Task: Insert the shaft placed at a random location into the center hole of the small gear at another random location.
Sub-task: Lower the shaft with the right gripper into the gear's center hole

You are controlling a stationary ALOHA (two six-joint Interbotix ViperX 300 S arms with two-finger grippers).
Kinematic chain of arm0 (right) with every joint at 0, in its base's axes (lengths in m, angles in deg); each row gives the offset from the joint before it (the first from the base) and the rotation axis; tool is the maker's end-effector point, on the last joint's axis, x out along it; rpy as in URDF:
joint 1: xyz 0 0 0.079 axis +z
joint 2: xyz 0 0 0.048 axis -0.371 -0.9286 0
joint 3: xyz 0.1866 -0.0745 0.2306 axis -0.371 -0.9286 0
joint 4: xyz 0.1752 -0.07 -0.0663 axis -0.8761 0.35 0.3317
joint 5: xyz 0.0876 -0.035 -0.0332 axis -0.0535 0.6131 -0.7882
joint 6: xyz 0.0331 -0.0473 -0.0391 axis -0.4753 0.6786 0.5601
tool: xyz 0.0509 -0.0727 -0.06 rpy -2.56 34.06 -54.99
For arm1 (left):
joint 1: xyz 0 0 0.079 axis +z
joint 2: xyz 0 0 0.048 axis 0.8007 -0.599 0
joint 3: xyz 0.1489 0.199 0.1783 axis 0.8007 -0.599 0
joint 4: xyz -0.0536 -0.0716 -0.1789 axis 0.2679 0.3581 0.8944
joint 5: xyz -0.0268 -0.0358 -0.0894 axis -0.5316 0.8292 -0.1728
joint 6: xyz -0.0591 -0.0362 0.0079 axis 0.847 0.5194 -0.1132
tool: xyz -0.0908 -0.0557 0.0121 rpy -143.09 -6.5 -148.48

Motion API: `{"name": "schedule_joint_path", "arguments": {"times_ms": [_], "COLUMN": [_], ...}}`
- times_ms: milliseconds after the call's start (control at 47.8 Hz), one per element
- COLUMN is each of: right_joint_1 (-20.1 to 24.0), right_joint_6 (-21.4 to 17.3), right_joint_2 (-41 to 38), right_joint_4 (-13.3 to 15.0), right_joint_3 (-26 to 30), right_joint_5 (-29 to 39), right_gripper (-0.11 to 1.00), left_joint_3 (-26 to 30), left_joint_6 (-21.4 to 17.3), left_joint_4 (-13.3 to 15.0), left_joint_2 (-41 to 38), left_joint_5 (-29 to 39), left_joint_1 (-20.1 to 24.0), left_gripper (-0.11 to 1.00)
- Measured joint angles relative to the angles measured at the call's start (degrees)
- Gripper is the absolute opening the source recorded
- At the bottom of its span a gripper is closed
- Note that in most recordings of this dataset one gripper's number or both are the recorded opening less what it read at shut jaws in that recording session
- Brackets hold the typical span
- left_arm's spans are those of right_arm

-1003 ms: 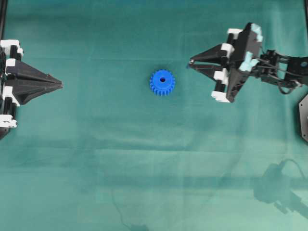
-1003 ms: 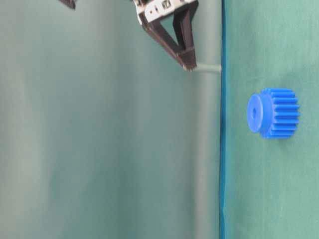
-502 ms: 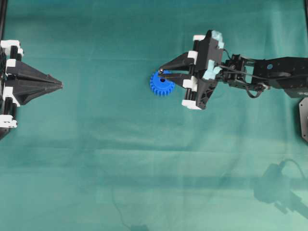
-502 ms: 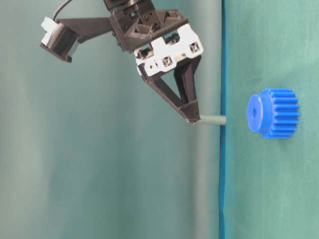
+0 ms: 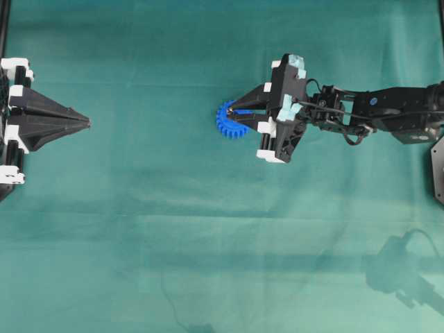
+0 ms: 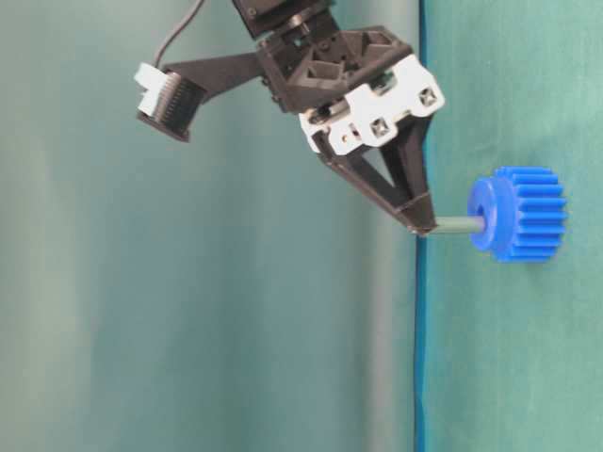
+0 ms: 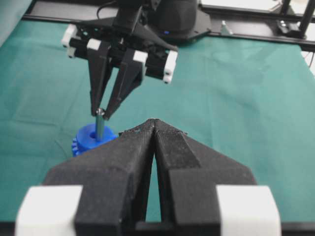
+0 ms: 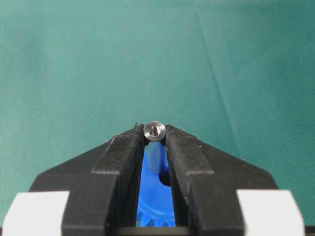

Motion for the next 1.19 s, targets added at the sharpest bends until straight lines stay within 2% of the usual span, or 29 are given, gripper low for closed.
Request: {"name": "schedule_joint_path", "arguments": {"times_ms": [460, 836, 1191], "right_joint_1": [0.00, -0.26, -0.70], "right_joint_6": [0.00, 0.26, 0.26], "right_joint_2": [0.00, 6.68, 2.64], "right_joint_4": [-0.18, 0.00, 0.09], "right_joint_3": [0.09, -0.35, -0.26], "right_joint_5": [0.00, 2.90, 3.08], "right_gripper": [0.15, 0.14, 0.14], "left_joint_3": [0.00, -0.09, 0.00], "left_joint_6": [0.09, 0.09, 0.09], "left_joint_4": [0.09, 0.09, 0.09], "left_joint_2": [0.00, 0.00, 0.00], "left_joint_5": [0.09, 0.26, 0.26], "left_joint_1": [0.09, 0.00, 0.09], "left_gripper": [0.00, 0.00, 0.00]}}
